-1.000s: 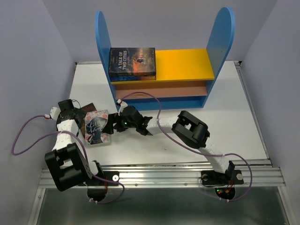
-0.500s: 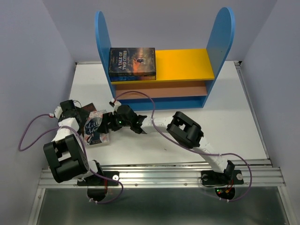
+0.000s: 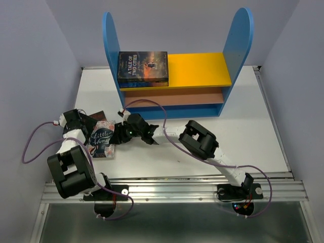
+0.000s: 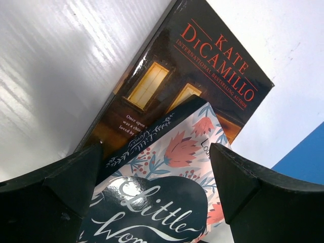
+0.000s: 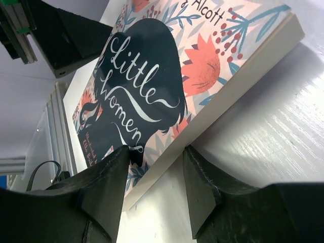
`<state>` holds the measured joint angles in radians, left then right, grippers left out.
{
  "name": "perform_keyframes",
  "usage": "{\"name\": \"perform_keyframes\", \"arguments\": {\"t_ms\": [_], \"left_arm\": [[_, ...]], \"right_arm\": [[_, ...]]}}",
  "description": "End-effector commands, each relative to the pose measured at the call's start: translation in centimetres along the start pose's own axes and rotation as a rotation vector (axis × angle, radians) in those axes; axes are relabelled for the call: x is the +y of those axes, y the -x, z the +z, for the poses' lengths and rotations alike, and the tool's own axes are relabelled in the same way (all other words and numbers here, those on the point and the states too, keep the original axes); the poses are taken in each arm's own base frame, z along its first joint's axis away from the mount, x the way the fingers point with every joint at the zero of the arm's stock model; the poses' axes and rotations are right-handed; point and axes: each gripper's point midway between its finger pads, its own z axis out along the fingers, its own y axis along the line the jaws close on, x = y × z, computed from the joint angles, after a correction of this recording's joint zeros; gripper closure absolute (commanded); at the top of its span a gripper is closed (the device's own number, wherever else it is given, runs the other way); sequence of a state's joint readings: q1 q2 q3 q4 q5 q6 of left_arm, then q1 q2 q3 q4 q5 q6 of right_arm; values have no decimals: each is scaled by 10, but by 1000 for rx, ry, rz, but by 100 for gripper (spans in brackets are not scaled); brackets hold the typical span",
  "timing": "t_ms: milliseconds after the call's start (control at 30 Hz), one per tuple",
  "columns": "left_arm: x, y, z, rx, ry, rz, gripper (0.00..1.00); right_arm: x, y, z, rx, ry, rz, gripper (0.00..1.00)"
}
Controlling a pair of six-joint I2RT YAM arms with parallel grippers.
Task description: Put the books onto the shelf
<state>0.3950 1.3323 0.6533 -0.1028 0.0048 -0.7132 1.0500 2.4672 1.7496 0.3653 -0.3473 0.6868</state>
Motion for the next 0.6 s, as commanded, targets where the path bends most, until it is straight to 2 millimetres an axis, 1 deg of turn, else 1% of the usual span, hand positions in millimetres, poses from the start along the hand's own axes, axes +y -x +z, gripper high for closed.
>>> {"name": "perform_keyframes", "arguments": {"t_ms": [0, 33, 67, 100, 133, 167, 200, 233, 333, 467, 500, 533, 567], "left_arm": [[-2, -37, 2, 144, -66, -3, 2], [-1, -40, 2, 153, -69, 0, 2], [-1, -41, 1, 156, -70, 3, 2], [-1, -43, 1, 159, -73, 7, 2], [0, -44, 1, 162, -74, 10, 2], [0, -45, 0, 164, -78, 8, 2], [-1, -46, -1, 165, -85, 9, 2], [-1, -48, -2, 173, -89, 9, 2], [2, -52, -2, 178, -81, 7, 2], [5, -60, -4, 195, -80, 3, 2], [6, -61, -6, 192, -76, 5, 2], [8, -64, -7, 197, -74, 1, 2], [7, -65, -8, 198, -79, 2, 2]], "right_arm": [[41, 20, -4, -72, 156, -79, 50], [42, 19, -4, -71, 162, -69, 49], [40, 24, -5, -76, 167, -57, 48], [41, 24, -4, -76, 171, -51, 45], [37, 28, -5, -82, 167, -46, 43], [36, 27, -5, -79, 168, -37, 40], [34, 32, -7, -93, 171, -34, 38], [34, 33, -7, -97, 172, -21, 35], [34, 34, -8, -107, 168, -14, 30], [32, 41, -7, -138, 142, 16, 30], [21, 45, -8, -157, 110, 37, 31], [24, 50, -10, -171, 109, 44, 32], [23, 50, -11, -175, 99, 56, 32]]}}
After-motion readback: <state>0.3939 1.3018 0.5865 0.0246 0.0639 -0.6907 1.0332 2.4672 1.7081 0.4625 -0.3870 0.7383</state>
